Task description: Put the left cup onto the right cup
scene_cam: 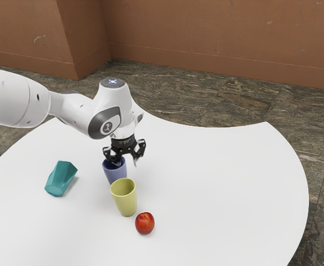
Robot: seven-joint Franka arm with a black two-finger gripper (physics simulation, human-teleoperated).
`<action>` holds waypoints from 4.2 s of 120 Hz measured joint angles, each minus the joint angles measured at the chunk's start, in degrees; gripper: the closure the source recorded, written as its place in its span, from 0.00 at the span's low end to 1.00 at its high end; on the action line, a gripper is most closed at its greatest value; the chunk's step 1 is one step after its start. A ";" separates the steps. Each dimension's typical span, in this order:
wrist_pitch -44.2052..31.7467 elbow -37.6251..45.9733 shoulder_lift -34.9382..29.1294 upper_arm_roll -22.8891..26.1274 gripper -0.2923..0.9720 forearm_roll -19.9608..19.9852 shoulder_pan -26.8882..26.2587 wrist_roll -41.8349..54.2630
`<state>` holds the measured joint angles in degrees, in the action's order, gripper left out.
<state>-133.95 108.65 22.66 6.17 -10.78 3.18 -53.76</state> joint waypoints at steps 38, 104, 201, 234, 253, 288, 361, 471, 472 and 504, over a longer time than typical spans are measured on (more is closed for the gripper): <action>0.30 0.48 -0.46 -0.81 0.81 -0.05 -0.02 -0.05; 5.30 0.48 -6.91 -1.68 0.85 0.30 -0.10 1.09; 15.49 2.75 -16.08 5.37 0.85 5.60 -0.25 1.24; 16.68 4.12 -17.24 8.56 0.85 5.88 -0.40 -2.26; 17.28 5.39 -18.34 9.34 0.85 5.94 -0.44 -4.39; 17.69 7.30 -19.76 10.05 0.85 6.00 -0.15 -7.71; 16.32 7.43 -16.85 10.02 0.85 5.91 -0.24 -11.67; 14.10 7.21 -13.74 8.86 0.68 4.80 -0.18 -12.92; 14.07 7.20 -13.73 8.86 0.66 4.78 -0.18 -12.92; 13.54 6.73 -13.72 8.89 0.36 4.49 -0.24 -12.86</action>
<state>-120.41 115.38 8.94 15.06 -6.29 2.94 -66.62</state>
